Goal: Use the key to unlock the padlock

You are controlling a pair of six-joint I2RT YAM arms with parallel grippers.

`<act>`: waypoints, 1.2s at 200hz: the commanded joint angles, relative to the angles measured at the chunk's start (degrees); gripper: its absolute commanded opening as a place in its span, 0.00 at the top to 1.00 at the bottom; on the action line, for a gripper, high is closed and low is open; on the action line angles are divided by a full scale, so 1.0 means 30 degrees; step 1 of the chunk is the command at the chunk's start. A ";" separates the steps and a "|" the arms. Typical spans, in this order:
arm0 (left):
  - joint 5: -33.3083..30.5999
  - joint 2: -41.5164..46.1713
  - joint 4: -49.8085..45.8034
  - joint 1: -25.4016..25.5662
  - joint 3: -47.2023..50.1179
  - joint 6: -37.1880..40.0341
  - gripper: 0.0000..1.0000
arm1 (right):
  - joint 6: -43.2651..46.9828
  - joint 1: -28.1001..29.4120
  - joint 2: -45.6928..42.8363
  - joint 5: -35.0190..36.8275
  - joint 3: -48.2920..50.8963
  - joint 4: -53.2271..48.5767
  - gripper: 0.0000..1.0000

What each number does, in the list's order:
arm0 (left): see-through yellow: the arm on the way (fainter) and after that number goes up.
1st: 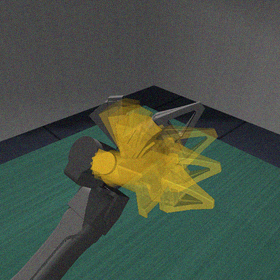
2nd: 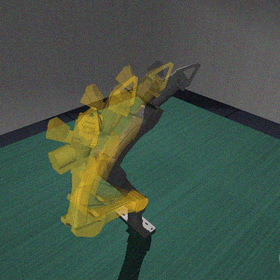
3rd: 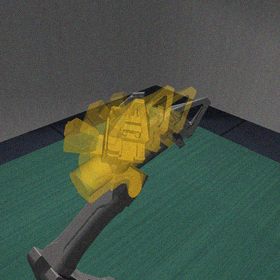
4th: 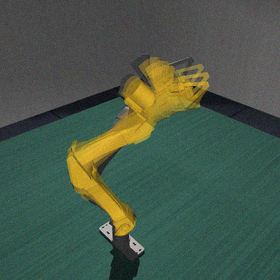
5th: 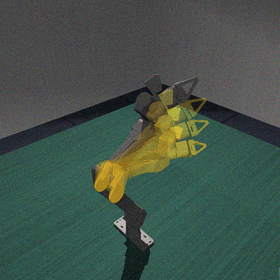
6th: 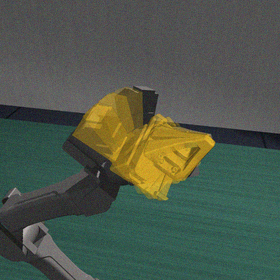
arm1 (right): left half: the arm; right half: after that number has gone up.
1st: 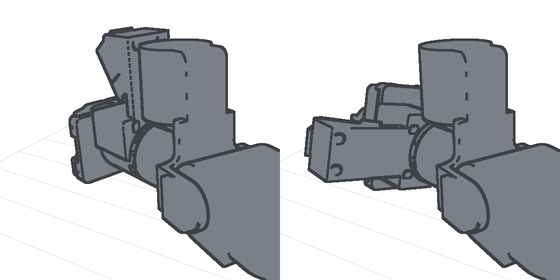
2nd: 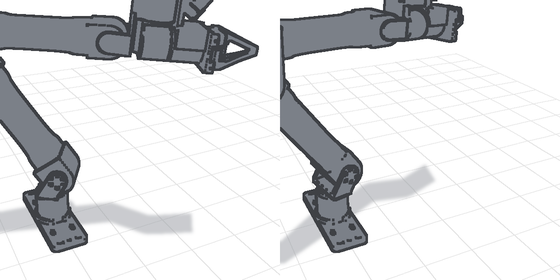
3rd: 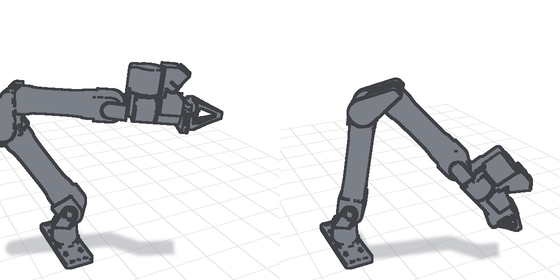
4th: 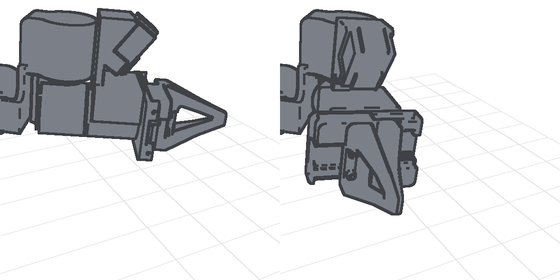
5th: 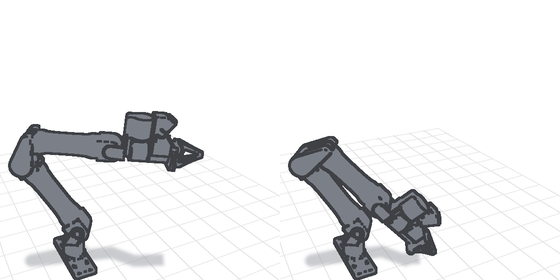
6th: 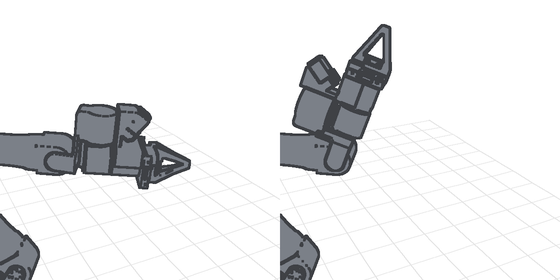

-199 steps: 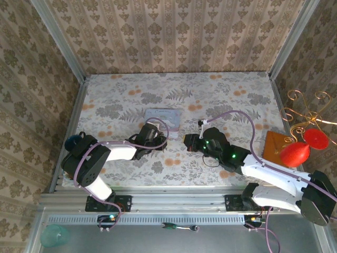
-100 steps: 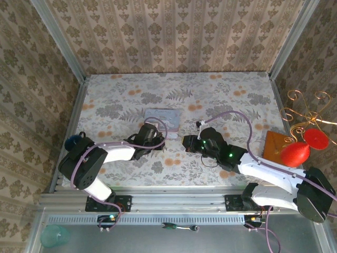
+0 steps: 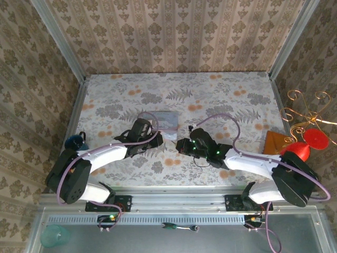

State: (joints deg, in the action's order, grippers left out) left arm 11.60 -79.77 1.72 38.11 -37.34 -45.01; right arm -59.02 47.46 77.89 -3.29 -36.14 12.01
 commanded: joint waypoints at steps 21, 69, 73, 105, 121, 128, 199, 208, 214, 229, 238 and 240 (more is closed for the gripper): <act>0.1990 0.0339 0.1581 -0.0218 -0.0067 -0.2015 0.90 | -0.1414 0.0382 0.1650 -0.0689 0.0314 0.2491 1.00; 0.3116 0.0617 0.3839 -0.0613 0.0938 -0.3633 0.90 | -0.3224 0.0103 0.3672 -0.2406 0.0692 0.5592 1.00; 0.3178 0.0631 0.4016 -0.0657 0.1049 -0.3720 0.90 | -0.3291 0.0103 0.3757 -0.2426 0.0691 0.5673 1.00; 0.3011 0.0869 0.4378 -0.0939 0.1594 -0.3815 0.90 | -0.3692 -0.0232 0.4171 -0.2806 0.0757 0.6165 1.00; 0.3132 0.0881 0.5415 -0.1142 0.2184 -0.4242 0.91 | -0.4513 -0.0581 0.4784 -0.3473 0.1159 0.7634 1.00; 0.3166 0.0895 0.5813 -0.1216 0.2409 -0.4398 0.91 | -0.4814 -0.0789 0.5200 -0.4004 0.1273 0.8509 1.00; 0.3518 0.1097 0.6812 -0.2089 0.3581 -0.4396 0.91 | -0.6462 -0.1368 0.7766 -0.6117 0.0874 1.2563 1.00; 0.3445 0.1157 0.7047 -0.2152 0.3741 -0.4531 0.91 | -0.6456 -0.1377 0.7809 -0.6138 0.0738 1.2463 1.00; 0.3404 0.1178 0.7047 -0.2156 0.3775 -0.4565 0.91 | -0.6499 -0.1377 0.7859 -0.6162 0.0692 1.2512 1.00; 0.3423 0.1088 0.7125 -0.2236 0.3790 -0.4591 0.91 | -0.6751 -0.1359 0.8126 -0.6202 0.0683 1.2857 1.00; 0.3542 0.0946 0.7375 -0.2323 0.3853 -0.4721 0.91 | -0.6919 -0.1360 0.8324 -0.6255 0.0738 1.3160 1.00; 0.3604 0.0923 0.7465 -0.2351 0.3861 -0.4773 0.91 | -0.6969 -0.1351 0.8398 -0.6257 0.0753 1.3222 1.00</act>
State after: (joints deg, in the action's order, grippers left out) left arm 20.64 -78.13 18.90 31.77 -25.89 -58.08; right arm -78.00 43.22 100.92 -20.29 -32.88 47.90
